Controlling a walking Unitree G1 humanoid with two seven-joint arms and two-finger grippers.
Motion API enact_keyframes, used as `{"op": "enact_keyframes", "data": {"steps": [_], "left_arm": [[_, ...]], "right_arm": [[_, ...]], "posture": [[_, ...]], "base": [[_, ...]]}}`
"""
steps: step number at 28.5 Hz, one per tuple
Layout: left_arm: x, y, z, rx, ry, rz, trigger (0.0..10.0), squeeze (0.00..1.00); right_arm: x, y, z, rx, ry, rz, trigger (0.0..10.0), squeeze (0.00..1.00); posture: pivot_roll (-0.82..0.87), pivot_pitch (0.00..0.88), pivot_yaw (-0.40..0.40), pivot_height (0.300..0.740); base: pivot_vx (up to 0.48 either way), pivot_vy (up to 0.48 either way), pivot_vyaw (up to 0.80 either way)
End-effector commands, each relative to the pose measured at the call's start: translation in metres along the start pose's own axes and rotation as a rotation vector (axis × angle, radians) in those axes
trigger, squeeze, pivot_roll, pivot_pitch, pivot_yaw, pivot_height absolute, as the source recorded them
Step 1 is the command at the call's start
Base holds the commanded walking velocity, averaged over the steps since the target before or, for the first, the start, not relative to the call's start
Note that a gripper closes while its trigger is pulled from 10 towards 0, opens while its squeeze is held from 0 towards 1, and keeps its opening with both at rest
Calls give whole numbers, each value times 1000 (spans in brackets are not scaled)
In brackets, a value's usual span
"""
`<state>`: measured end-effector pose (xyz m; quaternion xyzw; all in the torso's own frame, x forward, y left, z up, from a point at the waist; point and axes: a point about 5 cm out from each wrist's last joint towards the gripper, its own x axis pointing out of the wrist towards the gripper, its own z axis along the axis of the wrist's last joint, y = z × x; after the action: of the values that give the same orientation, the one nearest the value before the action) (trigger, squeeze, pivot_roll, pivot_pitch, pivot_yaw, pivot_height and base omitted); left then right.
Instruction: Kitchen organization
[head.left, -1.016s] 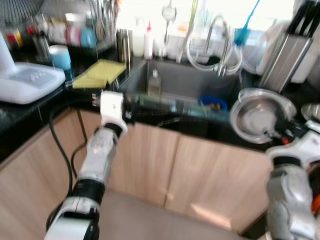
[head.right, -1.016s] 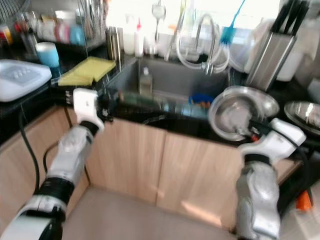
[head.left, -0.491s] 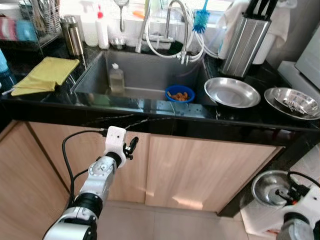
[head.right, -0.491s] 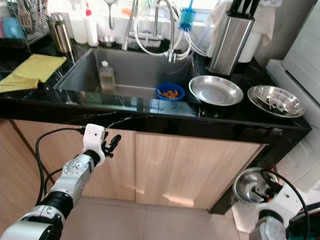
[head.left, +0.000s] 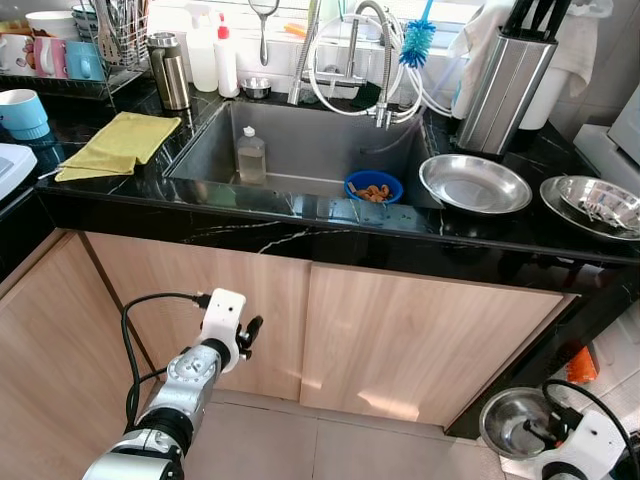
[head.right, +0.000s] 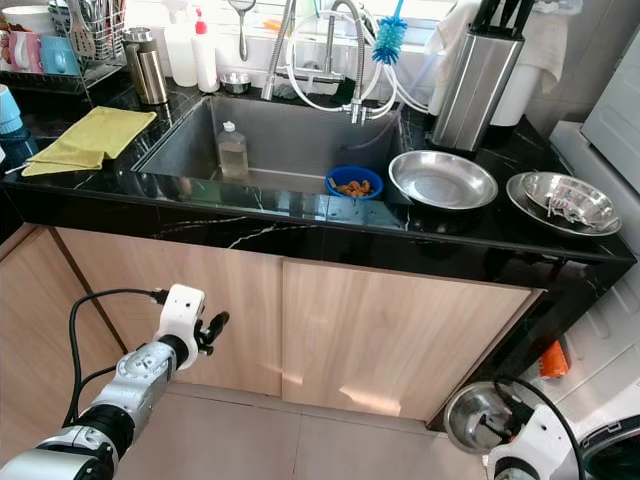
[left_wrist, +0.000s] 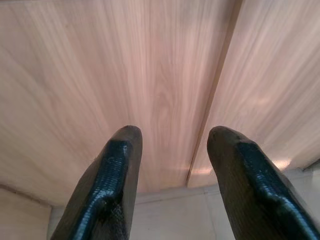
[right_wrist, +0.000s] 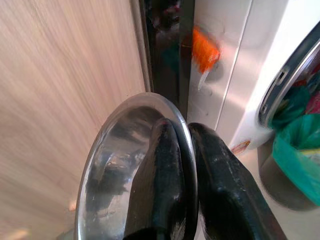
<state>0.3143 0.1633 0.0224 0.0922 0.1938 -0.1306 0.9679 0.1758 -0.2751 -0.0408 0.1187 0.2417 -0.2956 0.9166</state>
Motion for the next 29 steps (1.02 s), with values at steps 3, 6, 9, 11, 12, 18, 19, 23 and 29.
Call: {"op": "enact_keyframes", "data": {"steps": [3,6,9,11,12,18,19,23,29], "left_arm": [[-9,-8,-34,42,152,-30,10000,0],[-15,-12,-48,53,213,-38,10000,0],[-17,-12,-54,48,235,-34,10000,0],[-18,-12,-56,43,242,-30,10000,0],[-19,-13,-57,40,247,-27,10000,0],[-25,-15,-71,-5,318,-9,10000,0],[-25,-15,-72,-8,324,-7,10000,0],[-28,-16,-77,-16,350,2,10000,0],[-32,-16,-85,-11,393,17,10000,0]], "right_arm": [[-8,-1,-32,-17,137,4,10000,0],[-15,-2,-52,-16,234,0,10000,0],[-18,-1,-58,-16,250,1,10000,0],[-19,-1,-60,-14,256,2,10000,0],[-20,-1,-61,-14,261,2,10000,0],[-22,-3,-66,-11,284,12,10000,0],[-22,-4,-66,-13,286,12,10000,0],[-22,-4,-67,-25,285,28,10000,0],[-21,-4,-67,-87,301,55,10000,0]], "posture": [[79,3,-85,740],[76,0,-84,740],[77,0,-84,740],[76,0,-85,740],[76,0,-85,740],[72,0,-88,740],[70,0,-88,740],[69,0,-89,740],[71,0,-107,740]], "base": [[0,0,0],[0,0,0],[0,0,0],[0,0,0],[0,0,0],[0,0,0],[0,0,0],[0,0,0],[0,0,0]]}}
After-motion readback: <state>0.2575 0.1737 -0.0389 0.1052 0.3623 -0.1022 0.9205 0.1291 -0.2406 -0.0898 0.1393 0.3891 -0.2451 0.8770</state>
